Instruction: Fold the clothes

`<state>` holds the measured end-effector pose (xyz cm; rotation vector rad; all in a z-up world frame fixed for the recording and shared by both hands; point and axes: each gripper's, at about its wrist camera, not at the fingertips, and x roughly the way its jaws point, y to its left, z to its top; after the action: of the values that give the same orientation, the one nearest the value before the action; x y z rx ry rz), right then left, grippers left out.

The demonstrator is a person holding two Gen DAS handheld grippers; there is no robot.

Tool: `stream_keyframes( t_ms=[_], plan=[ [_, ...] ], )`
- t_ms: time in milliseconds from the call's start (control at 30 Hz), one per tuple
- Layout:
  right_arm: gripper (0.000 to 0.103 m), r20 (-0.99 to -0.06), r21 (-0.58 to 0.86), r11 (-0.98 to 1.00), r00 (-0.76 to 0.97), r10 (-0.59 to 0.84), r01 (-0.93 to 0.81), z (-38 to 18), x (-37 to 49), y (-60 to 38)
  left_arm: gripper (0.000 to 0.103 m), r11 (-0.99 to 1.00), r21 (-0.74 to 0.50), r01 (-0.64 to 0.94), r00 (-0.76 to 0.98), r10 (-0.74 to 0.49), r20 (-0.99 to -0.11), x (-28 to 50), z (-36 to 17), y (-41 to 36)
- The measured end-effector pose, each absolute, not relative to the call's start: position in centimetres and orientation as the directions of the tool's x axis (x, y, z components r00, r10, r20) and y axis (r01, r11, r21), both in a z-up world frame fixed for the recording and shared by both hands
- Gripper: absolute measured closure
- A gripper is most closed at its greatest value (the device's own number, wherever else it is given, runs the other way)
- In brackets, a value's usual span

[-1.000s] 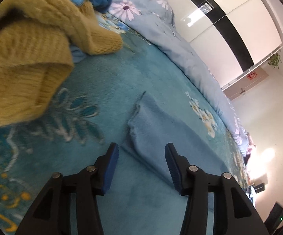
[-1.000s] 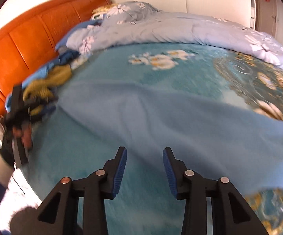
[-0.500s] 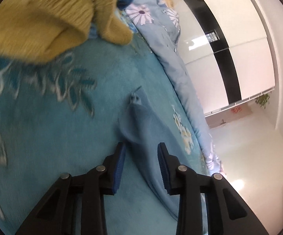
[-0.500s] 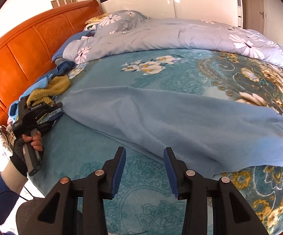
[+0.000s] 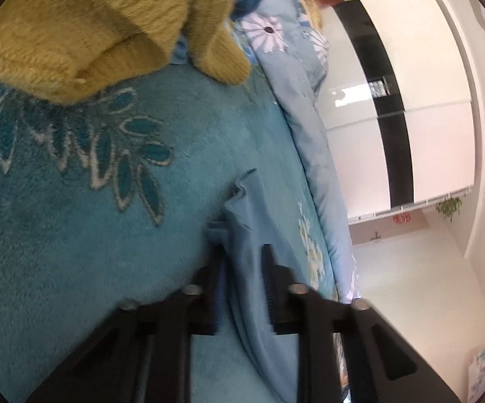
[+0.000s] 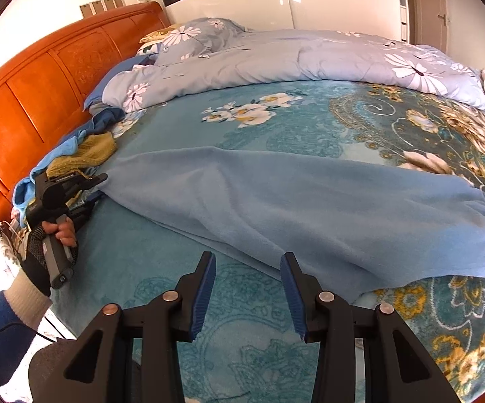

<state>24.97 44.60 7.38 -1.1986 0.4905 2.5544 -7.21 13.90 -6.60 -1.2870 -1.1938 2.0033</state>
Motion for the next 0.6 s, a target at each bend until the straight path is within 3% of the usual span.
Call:
stream_keyframes(
  t_ms=[167,333,600],
  plan=[
    [0.060,-0.786,0.192,-0.870,-0.603,0.140,-0.453,7.5,26.6,45.9,0.099,-0.530,-0.844,0.079,-0.468,0.728,-0.501,-6.5,-5.8,13.5],
    [0.060,-0.787,0.189,-0.842,-0.591,0.178,-0.505,7.9,28.6,47.2,0.099,-0.525,-0.851,0.023,-0.503,0.729,-0.464,-5.5,-3.2,12.2],
    [0.058,-0.774,0.240,-0.747,-0.586,0.238,-0.620,7.6,32.4,50.8,0.099,-0.607,-0.795,-0.016,-0.609,0.636,-0.474,-3.6,-0.9,6.0]
  ],
)
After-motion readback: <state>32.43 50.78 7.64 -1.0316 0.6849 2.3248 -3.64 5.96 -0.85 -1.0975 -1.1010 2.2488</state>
